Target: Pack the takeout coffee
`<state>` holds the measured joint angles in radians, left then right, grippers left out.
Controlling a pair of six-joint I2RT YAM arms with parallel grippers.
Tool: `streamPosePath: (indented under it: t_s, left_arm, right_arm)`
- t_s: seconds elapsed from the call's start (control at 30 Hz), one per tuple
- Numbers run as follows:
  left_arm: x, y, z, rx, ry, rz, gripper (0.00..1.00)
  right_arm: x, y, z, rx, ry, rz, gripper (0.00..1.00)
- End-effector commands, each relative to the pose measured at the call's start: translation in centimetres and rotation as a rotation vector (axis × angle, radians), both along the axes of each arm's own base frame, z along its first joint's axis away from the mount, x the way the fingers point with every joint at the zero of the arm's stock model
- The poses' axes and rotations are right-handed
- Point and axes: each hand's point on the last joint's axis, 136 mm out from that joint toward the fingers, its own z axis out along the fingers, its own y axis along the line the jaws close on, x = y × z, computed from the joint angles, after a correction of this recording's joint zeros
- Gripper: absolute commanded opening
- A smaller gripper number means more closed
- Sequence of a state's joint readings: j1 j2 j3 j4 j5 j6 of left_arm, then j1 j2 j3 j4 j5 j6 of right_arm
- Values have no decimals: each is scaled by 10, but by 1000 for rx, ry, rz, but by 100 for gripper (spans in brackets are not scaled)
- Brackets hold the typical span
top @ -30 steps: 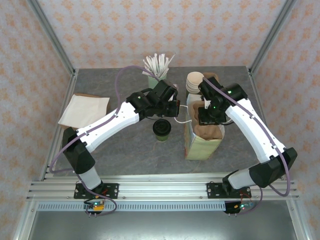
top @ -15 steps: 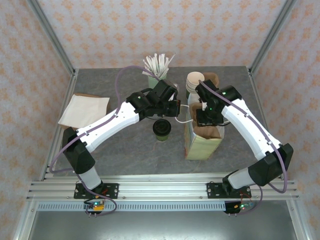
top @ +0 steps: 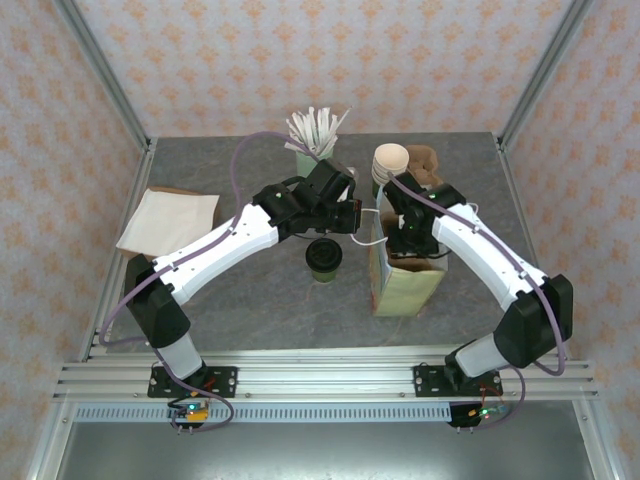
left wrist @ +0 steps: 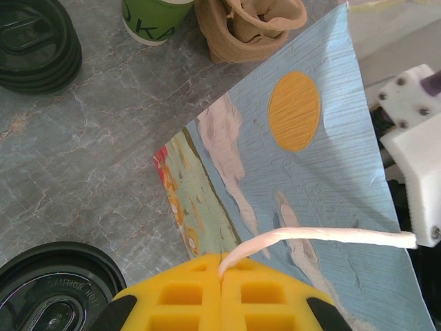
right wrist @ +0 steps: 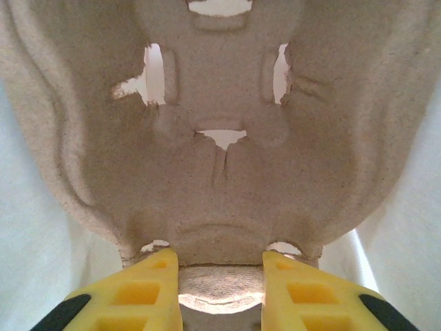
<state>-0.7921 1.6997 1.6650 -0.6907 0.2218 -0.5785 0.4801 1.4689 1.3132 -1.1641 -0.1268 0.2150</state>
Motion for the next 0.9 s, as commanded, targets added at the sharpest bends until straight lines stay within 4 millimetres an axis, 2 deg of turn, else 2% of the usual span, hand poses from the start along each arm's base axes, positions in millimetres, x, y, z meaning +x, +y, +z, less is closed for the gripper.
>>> streamPosePath:
  t_s: [0.0,0.43,0.87]
  left_arm:
    - [-3,5,10,-8,-24,23,0]
    - [-4,9,7,7,-25,29,0]
    - [-3,14,7,24,-28,48,0]
  right_arm:
    - [9,-2,-12,-27,-22,-22,28]
    - [13,-7,-58,-51,-9,-32,29]
    - [23,-5,-92,-38,-20,-40,32]
